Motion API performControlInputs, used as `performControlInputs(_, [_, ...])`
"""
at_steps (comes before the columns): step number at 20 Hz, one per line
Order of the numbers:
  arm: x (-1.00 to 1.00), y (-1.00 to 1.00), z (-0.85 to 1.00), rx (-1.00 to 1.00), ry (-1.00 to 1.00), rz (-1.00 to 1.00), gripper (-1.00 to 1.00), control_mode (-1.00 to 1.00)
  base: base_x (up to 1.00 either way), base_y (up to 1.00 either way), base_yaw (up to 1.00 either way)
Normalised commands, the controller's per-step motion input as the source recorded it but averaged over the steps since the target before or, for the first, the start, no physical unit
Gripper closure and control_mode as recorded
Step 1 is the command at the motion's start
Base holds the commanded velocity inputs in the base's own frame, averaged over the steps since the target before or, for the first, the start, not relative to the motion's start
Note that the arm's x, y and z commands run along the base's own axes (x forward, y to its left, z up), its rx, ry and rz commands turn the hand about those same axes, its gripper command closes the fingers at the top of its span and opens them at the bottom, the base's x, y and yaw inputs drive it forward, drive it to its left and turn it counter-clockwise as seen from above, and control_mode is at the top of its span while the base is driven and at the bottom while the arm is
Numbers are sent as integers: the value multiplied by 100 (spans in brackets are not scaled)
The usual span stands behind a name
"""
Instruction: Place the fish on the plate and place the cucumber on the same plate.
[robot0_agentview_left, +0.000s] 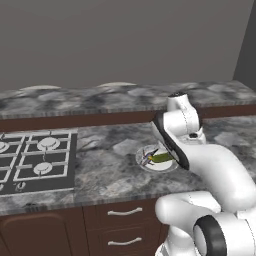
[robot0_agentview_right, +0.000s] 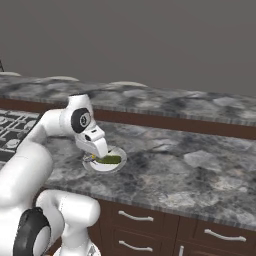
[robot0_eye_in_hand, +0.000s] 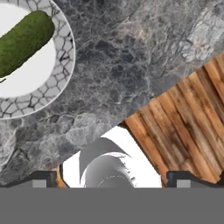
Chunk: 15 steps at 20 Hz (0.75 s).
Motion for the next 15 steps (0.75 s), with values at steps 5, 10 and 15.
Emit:
performControlInputs(5, [-54,4,22,4,0,14,-100,-100,0,0,0])
performControlInputs(10, [-46,8,7,4,-1,9,-100,-100,0,0,0])
performControlInputs(15, [-29,2,0,0,-3,15,-100,-100,0,0,0])
